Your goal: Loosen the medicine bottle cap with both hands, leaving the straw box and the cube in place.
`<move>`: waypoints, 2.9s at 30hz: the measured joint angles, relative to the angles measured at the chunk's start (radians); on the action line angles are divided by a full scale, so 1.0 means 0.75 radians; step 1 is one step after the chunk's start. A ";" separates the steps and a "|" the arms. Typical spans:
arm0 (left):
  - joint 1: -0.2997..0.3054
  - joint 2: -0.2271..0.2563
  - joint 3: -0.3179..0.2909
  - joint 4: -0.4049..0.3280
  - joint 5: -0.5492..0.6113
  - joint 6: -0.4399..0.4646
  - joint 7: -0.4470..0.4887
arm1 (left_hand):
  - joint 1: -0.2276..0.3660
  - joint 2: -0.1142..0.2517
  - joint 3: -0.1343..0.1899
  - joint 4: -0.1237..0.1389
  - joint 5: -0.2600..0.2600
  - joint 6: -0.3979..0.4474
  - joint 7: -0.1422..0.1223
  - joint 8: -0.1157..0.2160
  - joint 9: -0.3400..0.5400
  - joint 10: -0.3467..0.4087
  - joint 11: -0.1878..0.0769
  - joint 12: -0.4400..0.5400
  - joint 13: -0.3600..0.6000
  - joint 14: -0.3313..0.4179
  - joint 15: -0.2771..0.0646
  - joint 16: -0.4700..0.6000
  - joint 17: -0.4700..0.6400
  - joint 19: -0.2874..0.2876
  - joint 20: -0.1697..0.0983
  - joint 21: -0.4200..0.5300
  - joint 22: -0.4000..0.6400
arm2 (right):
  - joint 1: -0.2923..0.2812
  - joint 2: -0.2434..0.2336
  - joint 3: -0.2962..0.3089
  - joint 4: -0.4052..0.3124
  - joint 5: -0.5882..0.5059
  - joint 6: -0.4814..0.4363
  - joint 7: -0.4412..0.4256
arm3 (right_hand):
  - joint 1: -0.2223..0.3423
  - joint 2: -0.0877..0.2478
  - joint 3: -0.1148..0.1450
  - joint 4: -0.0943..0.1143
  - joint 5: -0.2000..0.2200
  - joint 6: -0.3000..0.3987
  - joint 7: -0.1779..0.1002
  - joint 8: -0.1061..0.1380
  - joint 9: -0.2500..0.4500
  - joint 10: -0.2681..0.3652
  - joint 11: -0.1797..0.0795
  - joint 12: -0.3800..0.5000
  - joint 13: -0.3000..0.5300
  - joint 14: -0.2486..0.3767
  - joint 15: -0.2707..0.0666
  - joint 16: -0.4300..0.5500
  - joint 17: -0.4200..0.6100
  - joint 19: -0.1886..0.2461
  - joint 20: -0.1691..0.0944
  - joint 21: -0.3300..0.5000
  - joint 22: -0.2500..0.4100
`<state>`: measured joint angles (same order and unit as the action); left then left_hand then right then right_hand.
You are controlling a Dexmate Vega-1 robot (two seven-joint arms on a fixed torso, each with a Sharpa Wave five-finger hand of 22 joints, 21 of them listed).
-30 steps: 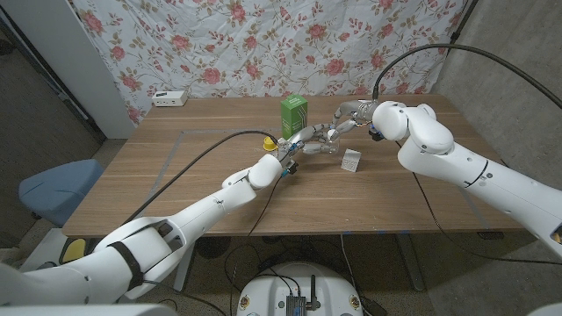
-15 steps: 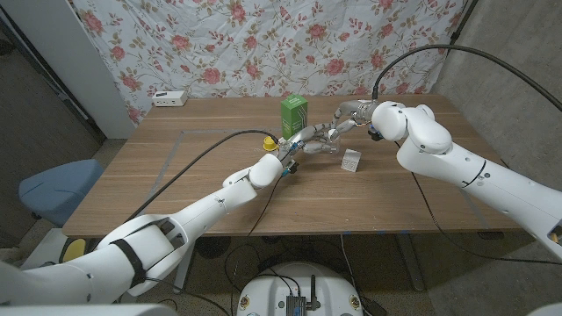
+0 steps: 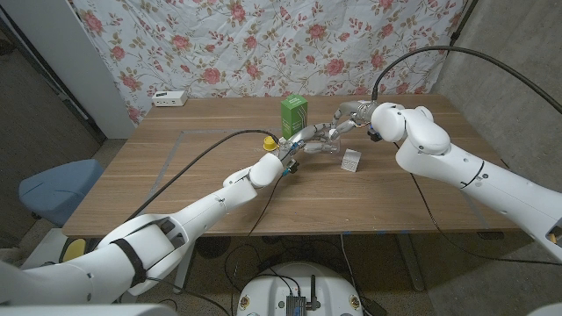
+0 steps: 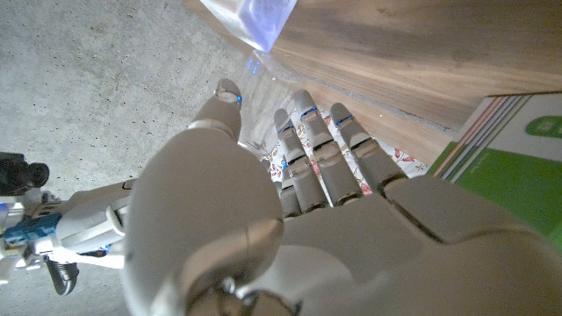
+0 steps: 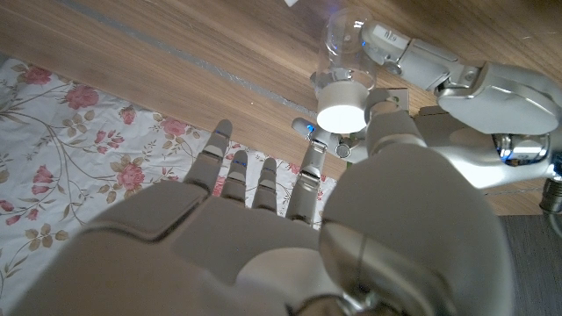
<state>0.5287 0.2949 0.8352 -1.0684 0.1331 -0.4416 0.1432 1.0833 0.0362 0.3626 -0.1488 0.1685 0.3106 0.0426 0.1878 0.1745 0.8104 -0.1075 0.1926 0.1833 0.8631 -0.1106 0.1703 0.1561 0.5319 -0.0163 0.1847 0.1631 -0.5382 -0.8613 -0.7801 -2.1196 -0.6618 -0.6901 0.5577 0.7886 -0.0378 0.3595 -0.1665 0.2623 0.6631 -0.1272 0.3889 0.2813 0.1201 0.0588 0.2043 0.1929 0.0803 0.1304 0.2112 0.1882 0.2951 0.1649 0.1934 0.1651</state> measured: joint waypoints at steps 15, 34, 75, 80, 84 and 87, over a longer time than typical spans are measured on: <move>0.004 0.000 0.001 -0.003 0.002 0.006 0.007 | 0.002 0.002 0.011 0.000 -0.001 0.000 0.000 0.000 0.000 0.000 0.000 -0.006 0.001 0.000 0.000 0.000 0.000 -0.007 -0.007 0.000 0.000 | -0.005 0.001 -0.002 0.011 0.000 -0.002 -0.017 | 0.014 0.007 0.011 0.000 -0.011 0.017 -0.003 0.010 0.000 0.017 -0.007 0.000 0.000 0.017 -0.002 0.000 0.000 0.015 -0.005 0.000 0.000; 0.000 -0.008 0.004 0.011 0.003 0.002 0.009 | 0.002 0.002 0.020 0.002 0.003 -0.003 -0.003 0.000 0.000 0.007 0.007 -0.005 0.001 0.007 -0.007 -0.006 0.000 -0.014 -0.014 0.000 0.000 | -0.027 -0.001 0.015 0.015 0.028 0.012 -0.064 | 0.083 0.033 0.046 -0.014 -0.030 0.060 -0.021 0.042 0.005 0.045 -0.026 0.000 0.000 0.038 -0.024 0.005 0.001 0.034 -0.010 0.000 0.000; -0.031 -0.035 0.015 0.081 0.003 -0.034 0.013 | -0.013 -0.002 0.037 -0.003 0.000 -0.005 -0.005 0.000 0.000 0.007 0.007 -0.005 0.001 0.018 -0.008 -0.007 0.000 -0.024 -0.024 0.000 0.000 | -0.022 -0.006 0.038 0.036 0.141 0.064 -0.112 | 0.347 0.119 0.148 -0.021 -0.061 0.129 -0.105 0.088 -0.007 0.067 -0.115 -0.006 0.000 0.050 -0.089 0.005 0.007 0.057 -0.058 0.000 0.000; -0.035 -0.038 0.017 0.091 0.002 -0.039 0.014 | -0.018 -0.007 0.041 0.000 0.000 -0.005 -0.005 0.000 0.000 0.007 0.007 -0.005 0.001 0.017 -0.008 -0.007 0.000 -0.024 -0.024 0.000 0.000 | -0.014 -0.006 0.038 0.043 0.151 0.067 -0.114 | 0.369 0.123 0.154 -0.026 -0.061 0.155 -0.116 0.098 -0.007 0.069 -0.131 -0.006 0.000 0.055 -0.094 0.005 0.007 0.057 -0.058 0.000 0.000; -0.039 -0.040 0.017 0.097 0.002 -0.043 0.015 | -0.018 -0.007 0.041 0.001 -0.001 -0.005 -0.005 0.000 0.000 0.007 0.007 -0.005 0.001 0.025 -0.005 -0.007 0.000 -0.024 -0.024 0.000 0.000 | -0.006 -0.006 0.033 0.046 0.156 0.067 -0.114 | 0.388 0.114 0.154 -0.026 -0.061 0.154 -0.116 0.099 -0.006 0.069 -0.131 -0.006 0.000 0.055 -0.093 0.005 0.006 0.057 -0.058 0.000 0.000; -0.040 -0.040 0.018 0.101 0.002 -0.045 0.015 | -0.018 -0.007 0.041 0.001 -0.001 -0.005 -0.005 0.000 0.000 0.007 0.007 -0.005 0.001 0.026 -0.007 -0.008 -0.001 -0.024 -0.024 0.000 0.000 | -0.001 -0.006 0.028 0.046 0.160 0.066 -0.110 | 0.399 0.105 0.153 -0.026 -0.069 0.124 -0.116 0.093 -0.008 0.058 -0.121 -0.011 0.000 0.055 -0.093 0.005 0.006 0.057 -0.058 0.000 0.000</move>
<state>0.4988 0.2650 0.8486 -0.9930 0.1344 -0.4754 0.1547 1.0699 0.0309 0.3933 -0.1484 0.1679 0.3070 0.0392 0.1878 0.1745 0.8156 -0.1022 0.1888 0.1842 0.8829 -0.1161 0.1645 0.1556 0.5140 -0.0341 0.1847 0.1633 -0.5390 -0.8659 -0.7590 -2.0847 -0.5419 -0.6408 0.4753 1.0882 0.0413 0.4743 -0.1857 0.2107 0.7562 -0.2144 0.4583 0.2756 0.1636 -0.0318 0.1957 0.1928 0.1212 0.0604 0.2150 0.1930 0.3382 0.1215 0.1933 0.1651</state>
